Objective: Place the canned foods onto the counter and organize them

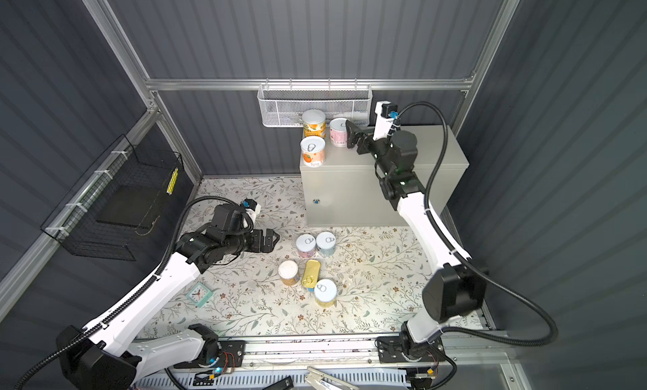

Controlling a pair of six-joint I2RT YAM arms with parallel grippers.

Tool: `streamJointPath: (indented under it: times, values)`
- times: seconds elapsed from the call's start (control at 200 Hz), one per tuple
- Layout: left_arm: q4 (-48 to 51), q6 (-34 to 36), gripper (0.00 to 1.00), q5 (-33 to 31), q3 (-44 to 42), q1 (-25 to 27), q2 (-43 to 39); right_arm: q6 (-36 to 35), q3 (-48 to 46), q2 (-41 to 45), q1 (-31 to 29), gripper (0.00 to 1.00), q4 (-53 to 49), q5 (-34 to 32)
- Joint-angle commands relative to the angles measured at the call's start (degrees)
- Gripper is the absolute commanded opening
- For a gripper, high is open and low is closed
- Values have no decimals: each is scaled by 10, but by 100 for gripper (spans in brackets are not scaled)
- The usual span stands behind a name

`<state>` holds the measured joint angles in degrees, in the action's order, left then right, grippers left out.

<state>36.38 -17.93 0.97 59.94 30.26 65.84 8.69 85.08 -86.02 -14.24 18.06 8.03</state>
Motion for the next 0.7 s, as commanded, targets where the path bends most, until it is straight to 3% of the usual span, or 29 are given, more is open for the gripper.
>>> streamJointPath:
  times: [0.0, 0.245, 0.37, 0.52, 0.695]
  values:
    - [30, 14, 100, 19, -17, -4, -9, 10, -109, 104, 2, 99, 5, -25]
    - [17, 22, 100, 55, -69, -3, -38, 67, -328, 360, 2, 99, -158, -48]
    - [-2, 6, 100, 78, -102, -2, -40, 105, -387, 455, 2, 99, -243, -52]
    - [-10, -9, 100, 101, -128, 2, -40, 120, -410, 523, 2, 99, -338, -47]
    - [-25, -28, 100, 113, -149, 20, -33, 124, -413, 535, 2, 99, -418, -19]
